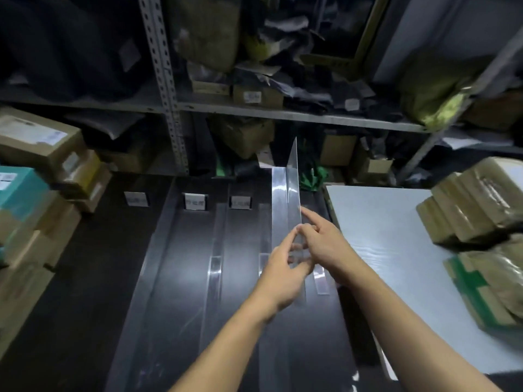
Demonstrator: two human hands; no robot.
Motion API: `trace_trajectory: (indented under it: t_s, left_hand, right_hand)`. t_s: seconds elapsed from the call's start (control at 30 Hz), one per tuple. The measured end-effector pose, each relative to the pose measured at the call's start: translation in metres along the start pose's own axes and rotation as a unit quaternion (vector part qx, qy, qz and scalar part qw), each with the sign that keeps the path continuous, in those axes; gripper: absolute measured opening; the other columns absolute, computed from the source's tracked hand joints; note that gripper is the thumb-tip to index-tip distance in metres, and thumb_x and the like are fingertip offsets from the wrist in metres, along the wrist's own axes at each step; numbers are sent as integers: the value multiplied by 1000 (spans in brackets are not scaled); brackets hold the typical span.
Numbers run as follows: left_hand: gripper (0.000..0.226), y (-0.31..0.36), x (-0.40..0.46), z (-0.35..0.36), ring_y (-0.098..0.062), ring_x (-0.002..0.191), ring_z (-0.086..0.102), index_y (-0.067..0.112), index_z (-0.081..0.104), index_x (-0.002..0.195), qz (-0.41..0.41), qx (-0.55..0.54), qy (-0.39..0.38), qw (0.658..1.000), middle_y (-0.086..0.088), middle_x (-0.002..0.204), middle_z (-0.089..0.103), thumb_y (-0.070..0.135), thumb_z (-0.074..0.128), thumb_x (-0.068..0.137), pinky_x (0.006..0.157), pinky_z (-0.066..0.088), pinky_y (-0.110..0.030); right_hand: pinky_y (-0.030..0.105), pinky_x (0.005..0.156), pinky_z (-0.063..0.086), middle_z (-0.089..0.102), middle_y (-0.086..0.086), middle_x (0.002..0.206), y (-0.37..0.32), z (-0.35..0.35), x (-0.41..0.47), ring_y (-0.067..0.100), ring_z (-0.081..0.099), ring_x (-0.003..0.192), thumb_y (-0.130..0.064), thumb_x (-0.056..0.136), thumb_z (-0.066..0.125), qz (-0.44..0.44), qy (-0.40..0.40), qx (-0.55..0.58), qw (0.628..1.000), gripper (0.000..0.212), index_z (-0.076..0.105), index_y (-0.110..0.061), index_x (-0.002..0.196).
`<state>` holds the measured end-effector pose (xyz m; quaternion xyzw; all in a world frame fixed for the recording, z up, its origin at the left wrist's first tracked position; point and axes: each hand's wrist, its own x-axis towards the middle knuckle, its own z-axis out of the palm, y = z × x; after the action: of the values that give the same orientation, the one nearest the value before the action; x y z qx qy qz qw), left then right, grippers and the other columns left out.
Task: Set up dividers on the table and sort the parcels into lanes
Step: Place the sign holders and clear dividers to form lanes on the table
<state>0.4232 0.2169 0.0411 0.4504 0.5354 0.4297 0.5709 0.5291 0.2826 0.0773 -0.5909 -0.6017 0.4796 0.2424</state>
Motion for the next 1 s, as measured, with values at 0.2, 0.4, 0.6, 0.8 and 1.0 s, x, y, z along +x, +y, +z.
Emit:
trace_trajectory:
  t_s: [0.2,0.4,0.6,0.8,1.0]
  left_hand:
    - [66,-47,5,93,1,107,56,47,27,146,-82,-17,-46,995,17,125,50,29,63,93,89,55,-27]
    - [74,-109,-5,141,-10,111,59,38,23,149,-151,-1,-84,985,14,126,51,18,64,91,88,56,-34]
    - [76,-145,-15,169,-32,97,68,37,21,146,-182,25,-91,979,14,117,55,17,66,89,80,58,-49]
    - [81,-168,-16,180,-21,115,61,28,17,149,-186,55,-94,976,12,130,53,10,68,89,95,53,-40]
    - [85,-175,-12,184,-15,127,52,28,15,152,-183,70,-102,975,7,145,46,12,69,88,105,46,-40]
  right_hand:
    - [36,89,57,64,-12,107,86,-58,-17,8,69,88,-22,95,44,79,-2,-31,996,48,49,-38,140]
    - [32,93,45,58,-3,112,163,-69,-37,14,53,101,-22,99,40,148,-54,-68,985,52,38,-29,150]
    - [42,108,44,57,2,138,209,-71,-50,19,58,120,-21,99,40,168,-89,-112,975,52,38,-27,151]
    - [37,94,51,64,2,109,231,-67,-53,19,64,100,-17,99,41,178,-92,-103,974,51,37,-27,149]
    - [33,96,49,67,2,113,237,-69,-53,16,63,104,-18,99,41,173,-89,-127,973,53,34,-27,151]
